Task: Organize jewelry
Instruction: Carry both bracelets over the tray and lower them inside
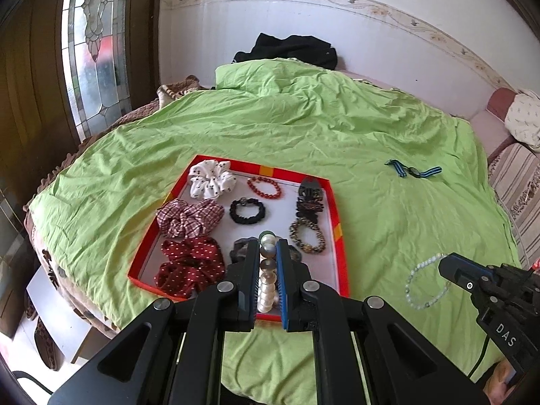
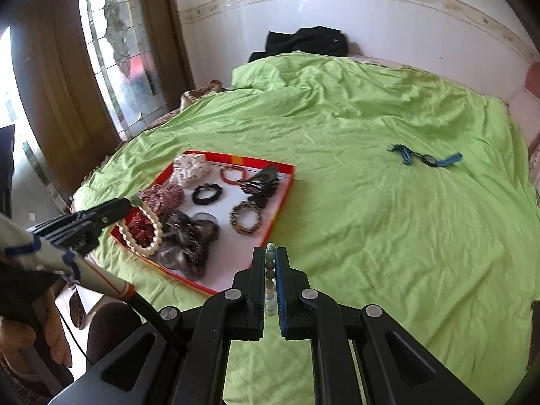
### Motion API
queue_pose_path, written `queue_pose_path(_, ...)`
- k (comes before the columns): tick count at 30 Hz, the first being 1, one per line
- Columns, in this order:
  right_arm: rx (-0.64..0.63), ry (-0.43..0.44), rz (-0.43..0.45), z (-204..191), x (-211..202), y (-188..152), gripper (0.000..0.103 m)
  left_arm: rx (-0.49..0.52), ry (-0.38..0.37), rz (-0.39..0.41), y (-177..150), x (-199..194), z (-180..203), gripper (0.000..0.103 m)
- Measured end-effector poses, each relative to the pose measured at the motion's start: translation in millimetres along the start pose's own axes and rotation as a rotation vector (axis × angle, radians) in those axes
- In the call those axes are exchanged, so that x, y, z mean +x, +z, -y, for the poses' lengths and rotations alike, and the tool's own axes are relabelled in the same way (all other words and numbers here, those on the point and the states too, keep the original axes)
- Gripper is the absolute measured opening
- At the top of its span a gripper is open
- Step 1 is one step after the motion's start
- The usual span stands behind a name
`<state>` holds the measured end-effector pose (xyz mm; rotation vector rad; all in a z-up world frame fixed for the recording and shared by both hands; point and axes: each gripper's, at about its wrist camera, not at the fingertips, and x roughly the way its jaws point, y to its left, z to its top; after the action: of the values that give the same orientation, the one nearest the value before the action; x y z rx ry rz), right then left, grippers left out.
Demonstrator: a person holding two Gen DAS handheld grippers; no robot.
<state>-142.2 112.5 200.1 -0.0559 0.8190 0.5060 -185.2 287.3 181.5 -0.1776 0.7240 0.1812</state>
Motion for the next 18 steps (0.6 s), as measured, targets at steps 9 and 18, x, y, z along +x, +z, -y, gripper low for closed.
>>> queue_pose_path(9, -0.063, 0.032, -0.011, -33, 19, 19, 0.007, -0.028, 0.02, -0.019, 6, 15, -23, 0.009)
queue_pose_path(18, -0.076, 0.063, -0.018, -48, 34, 28, 0.007, -0.008, 0.03, -0.026, 23, 31, -32, 0.009)
